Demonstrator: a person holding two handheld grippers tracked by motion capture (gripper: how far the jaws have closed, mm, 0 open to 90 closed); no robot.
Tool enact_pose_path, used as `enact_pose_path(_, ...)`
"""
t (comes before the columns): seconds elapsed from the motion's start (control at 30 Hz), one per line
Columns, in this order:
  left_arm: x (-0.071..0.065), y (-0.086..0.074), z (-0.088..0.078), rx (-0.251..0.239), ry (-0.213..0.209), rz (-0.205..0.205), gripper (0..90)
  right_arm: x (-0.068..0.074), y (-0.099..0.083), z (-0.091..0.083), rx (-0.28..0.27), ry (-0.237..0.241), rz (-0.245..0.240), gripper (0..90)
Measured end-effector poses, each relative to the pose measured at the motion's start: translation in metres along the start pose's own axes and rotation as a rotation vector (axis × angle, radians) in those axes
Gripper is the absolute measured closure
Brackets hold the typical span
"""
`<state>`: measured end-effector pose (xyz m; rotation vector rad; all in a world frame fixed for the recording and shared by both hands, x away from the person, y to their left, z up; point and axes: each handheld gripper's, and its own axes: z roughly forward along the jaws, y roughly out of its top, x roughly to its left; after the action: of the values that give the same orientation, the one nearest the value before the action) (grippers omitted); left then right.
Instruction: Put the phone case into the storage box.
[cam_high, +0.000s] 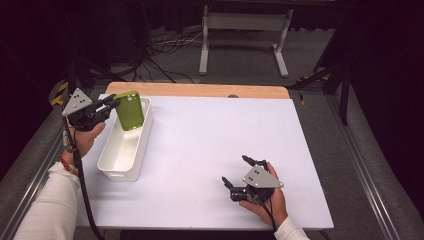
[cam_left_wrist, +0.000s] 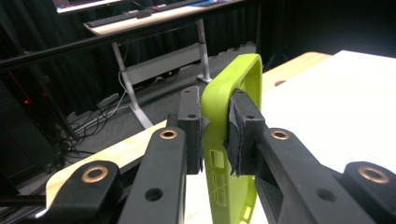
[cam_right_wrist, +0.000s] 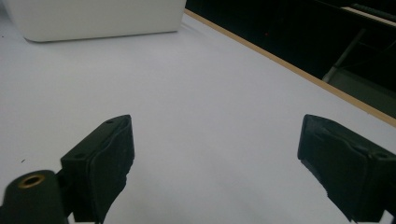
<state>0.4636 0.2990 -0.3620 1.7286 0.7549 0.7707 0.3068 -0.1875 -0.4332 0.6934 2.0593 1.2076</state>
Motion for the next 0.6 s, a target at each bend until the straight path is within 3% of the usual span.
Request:
enact_pose_path(0.33, 0.006, -0.007, 0.024, 0.038, -0.016, 0.017, 77.8, -0.001, -0.001, 0.004, 0.014, -0.002, 0.007, 11.6)
enact_pose_path(0.6, 0.012, -0.012, 0.039, 0.052, 0.012, 0.025, 77.8, -0.001, -0.002, 0.005, 0.025, 0.001, 0.004, 12.0)
